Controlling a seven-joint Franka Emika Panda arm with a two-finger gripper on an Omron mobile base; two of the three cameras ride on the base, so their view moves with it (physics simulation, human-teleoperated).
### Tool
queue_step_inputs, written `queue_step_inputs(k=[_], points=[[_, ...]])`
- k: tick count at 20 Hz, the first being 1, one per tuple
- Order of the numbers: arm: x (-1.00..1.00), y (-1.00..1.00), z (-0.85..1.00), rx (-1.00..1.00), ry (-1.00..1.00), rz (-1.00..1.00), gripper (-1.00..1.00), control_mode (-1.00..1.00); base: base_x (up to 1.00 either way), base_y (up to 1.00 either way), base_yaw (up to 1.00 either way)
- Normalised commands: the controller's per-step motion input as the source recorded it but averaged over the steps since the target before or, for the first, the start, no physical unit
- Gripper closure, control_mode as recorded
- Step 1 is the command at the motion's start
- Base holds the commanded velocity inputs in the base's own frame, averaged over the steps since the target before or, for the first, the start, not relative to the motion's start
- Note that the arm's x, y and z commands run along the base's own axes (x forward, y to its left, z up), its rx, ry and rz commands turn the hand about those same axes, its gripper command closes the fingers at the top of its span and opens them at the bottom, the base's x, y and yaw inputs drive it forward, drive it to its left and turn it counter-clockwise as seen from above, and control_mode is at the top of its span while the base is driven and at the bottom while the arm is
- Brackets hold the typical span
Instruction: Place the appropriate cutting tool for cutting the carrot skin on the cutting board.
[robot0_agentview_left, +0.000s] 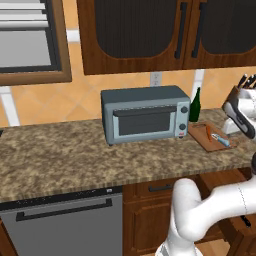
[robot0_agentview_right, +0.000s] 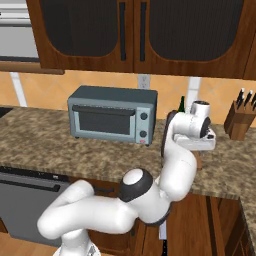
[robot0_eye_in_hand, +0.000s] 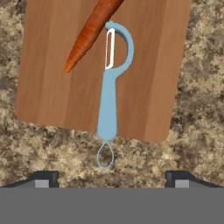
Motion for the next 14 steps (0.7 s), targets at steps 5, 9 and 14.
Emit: queue_step_inputs(k=[5,9,14], points=[[-1.0,0.0,0.85,0.0,-0.2,0.07,-1.0,-1.0,0.0,0.0,0.0],[-1.0,0.31,0.52,-0.03,-0.14,0.14,-1.0,-1.0,0.0,0.0,0.0],[-1.0,0.6,0.26,-0.1,-0.1,0.17,-1.0,-1.0,0.0,0.0,0.0]])
